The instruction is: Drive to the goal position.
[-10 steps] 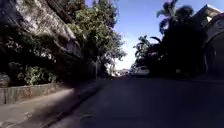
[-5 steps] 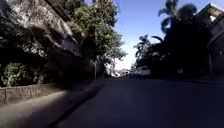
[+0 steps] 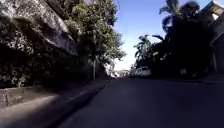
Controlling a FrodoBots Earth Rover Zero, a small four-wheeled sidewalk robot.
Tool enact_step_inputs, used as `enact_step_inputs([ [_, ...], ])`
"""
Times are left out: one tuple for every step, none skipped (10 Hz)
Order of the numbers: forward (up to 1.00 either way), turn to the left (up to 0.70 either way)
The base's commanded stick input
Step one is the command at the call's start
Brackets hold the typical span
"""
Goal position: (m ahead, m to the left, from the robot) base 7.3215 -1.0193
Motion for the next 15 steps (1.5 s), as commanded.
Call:
enact_step_inputs([
  [1.0,0.0],
  [1.0,0.0],
  [1.0,0.0],
  [1.0,0.0],
  [1.0,0.0],
  [1.0,0.0],
  [1.0,0.0],
  [1.0,0.0],
  [1.0,0.0],
  [1.0,0.0],
  [1.0,0.0],
  [1.0,0.0],
  [1.0,0.0],
  [1.0,0.0],
  [1.0,0.0],
])
